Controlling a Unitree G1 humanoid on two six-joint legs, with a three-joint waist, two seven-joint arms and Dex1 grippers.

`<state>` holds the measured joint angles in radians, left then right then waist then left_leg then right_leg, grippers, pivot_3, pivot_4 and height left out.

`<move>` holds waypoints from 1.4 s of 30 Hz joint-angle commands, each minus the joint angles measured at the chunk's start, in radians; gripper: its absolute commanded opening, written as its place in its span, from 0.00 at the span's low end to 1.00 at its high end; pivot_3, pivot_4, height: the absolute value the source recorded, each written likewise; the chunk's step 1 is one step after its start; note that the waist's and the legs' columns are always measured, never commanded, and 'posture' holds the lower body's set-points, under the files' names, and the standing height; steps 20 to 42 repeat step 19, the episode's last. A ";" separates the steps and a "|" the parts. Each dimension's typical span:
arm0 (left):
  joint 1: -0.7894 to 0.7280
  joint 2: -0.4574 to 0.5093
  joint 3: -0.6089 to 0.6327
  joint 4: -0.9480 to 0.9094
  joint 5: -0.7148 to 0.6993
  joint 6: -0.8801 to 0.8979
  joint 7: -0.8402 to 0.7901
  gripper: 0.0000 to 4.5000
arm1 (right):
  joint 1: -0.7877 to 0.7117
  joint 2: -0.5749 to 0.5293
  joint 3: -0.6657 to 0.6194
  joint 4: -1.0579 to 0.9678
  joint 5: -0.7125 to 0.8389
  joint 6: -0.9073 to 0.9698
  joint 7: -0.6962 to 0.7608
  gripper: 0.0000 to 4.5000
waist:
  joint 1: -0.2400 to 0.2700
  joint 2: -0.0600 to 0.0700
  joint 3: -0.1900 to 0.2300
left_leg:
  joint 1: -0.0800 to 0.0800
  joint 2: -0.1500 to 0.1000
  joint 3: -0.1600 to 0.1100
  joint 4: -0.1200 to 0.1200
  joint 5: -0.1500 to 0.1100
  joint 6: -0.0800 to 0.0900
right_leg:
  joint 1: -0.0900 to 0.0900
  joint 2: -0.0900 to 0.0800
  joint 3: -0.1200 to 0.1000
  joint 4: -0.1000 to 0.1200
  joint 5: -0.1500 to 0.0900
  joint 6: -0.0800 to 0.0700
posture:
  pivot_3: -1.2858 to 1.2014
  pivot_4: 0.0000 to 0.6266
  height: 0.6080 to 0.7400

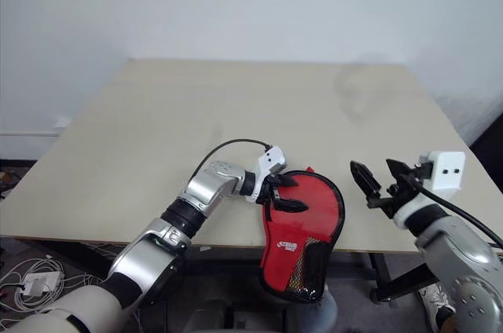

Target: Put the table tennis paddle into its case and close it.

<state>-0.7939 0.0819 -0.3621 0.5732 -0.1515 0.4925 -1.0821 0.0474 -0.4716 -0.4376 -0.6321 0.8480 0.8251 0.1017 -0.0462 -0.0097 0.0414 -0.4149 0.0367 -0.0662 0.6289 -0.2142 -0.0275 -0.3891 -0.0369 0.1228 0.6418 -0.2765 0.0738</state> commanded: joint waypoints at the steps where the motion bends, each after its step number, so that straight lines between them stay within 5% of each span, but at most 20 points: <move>1: -0.050 0.035 0.063 -0.061 -0.052 -0.050 -0.076 1.00 | -0.088 0.041 -0.002 0.056 0.008 -0.008 -0.064 0.99 | 0.000 0.000 0.000 | 0.000 0.000 0.000 0.000 0.000 0.000 | 0.000 0.000 0.000 0.000 0.000 0.000 | 0.52 0.00 1.00; 9: -0.114 0.247 0.115 -0.017 -0.063 -0.064 -0.253 1.00 | -0.223 0.069 0.117 0.170 -0.111 -0.032 -0.095 0.99 | -0.007 0.003 0.002 | 0.003 0.000 0.000 0.001 0.002 0.004 | 0.001 0.001 0.000 0.004 0.000 0.000 | 0.52 0.00 1.00; 17: -0.072 0.348 0.133 0.065 0.012 -0.160 -0.188 1.00 | -0.335 0.180 0.202 0.347 -0.263 -0.069 -0.163 0.99 | -0.004 0.003 0.002 | 0.002 0.000 0.000 0.002 0.004 0.005 | 0.001 0.001 0.000 0.006 0.001 0.000 | 0.52 0.00 1.00; 42: -0.049 0.357 0.129 0.058 0.023 -0.169 -0.169 1.00 | -0.359 0.203 0.195 0.371 -0.270 -0.073 -0.167 0.99 | -0.004 0.003 0.002 | 0.002 0.000 0.000 0.001 0.004 0.005 | 0.001 0.001 0.000 0.006 0.001 0.000 | 0.52 0.00 1.00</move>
